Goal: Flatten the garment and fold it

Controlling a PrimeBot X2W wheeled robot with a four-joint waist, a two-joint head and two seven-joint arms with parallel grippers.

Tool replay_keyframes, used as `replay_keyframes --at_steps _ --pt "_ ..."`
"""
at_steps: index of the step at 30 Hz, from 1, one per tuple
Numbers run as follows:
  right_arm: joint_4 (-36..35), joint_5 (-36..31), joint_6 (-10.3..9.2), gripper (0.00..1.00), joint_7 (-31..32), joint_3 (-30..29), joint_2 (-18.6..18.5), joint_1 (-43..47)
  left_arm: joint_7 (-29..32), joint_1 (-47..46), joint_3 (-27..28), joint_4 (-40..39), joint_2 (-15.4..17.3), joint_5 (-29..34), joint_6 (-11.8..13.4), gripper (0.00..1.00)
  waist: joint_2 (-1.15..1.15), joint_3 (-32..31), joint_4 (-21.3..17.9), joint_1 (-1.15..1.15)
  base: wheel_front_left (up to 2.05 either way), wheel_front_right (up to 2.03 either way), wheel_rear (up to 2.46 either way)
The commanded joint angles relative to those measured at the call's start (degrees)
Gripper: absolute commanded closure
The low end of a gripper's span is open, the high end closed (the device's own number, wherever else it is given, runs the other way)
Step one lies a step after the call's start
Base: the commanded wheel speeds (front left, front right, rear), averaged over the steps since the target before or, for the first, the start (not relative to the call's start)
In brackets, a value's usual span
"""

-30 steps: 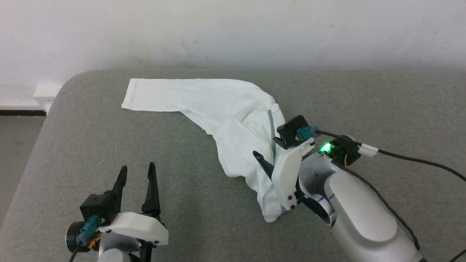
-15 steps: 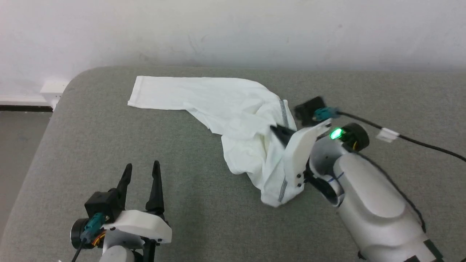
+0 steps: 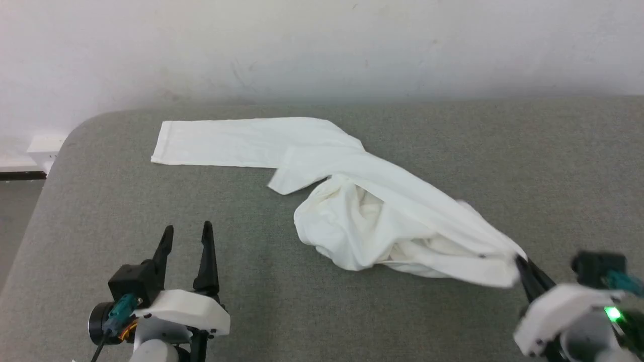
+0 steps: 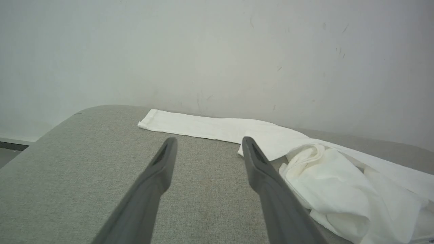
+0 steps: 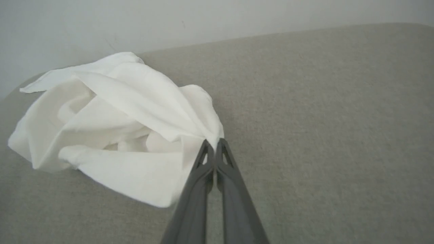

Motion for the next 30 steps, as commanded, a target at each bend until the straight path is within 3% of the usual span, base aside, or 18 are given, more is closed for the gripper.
replay_keyframes --at_steps 1,8,9,10,11,15,18,30 --pt "-2.4 -0.8 0.30 1.00 0.9 -2.5 0.8 3.3 0.2 0.5 0.1 -0.4 0.5 -0.2 0.4 0.00 0.00 -0.3 -0.4 0.00 0.00 0.00 0.00" --pt "-8.9 -4.3 0.30 1.00 6.2 -11.6 2.2 13.0 0.8 1.4 -0.3 -0.7 0.6 -0.3 0.9 0.00 0.00 -1.1 -0.4 0.00 0.00 0.00 0.00" --pt "-9.4 -4.0 0.30 0.87 6.7 -11.4 2.2 13.5 0.8 1.5 -0.4 -0.8 0.6 -0.4 0.9 0.00 0.00 -1.0 -0.3 0.00 0.00 0.00 0.00" --pt "-10.1 -4.0 0.30 0.52 6.7 -10.8 2.2 13.6 0.9 1.6 -0.4 -0.9 0.5 -0.4 1.0 0.00 0.00 -1.0 -0.2 0.00 0.00 0.00 0.00" --pt "-10.9 -3.6 0.30 0.00 6.4 -10.2 2.2 13.4 0.9 1.6 -0.5 -1.0 0.5 -0.5 1.0 0.00 0.00 -0.8 -0.1 0.00 0.00 0.00 0.00" --pt "-13.0 -3.5 0.30 0.00 5.0 -6.9 2.3 9.6 0.8 1.2 -0.5 -1.3 0.4 -0.7 1.2 0.00 0.00 -0.2 0.1 0.00 0.00 0.00 0.00" --pt "-11.7 -4.4 0.30 0.00 6.6 -1.3 2.1 4.5 0.7 0.7 -0.5 -1.5 0.3 -0.8 1.3 0.00 0.00 0.5 0.3 0.00 0.00 0.00 0.00" --pt "9.8 -0.2 0.30 0.00 13.2 17.7 -5.2 -17.2 0.0 -2.1 -1.9 0.0 -0.9 -1.1 0.4 0.00 0.00 2.4 3.2 0.00 0.00 0.00 0.00"
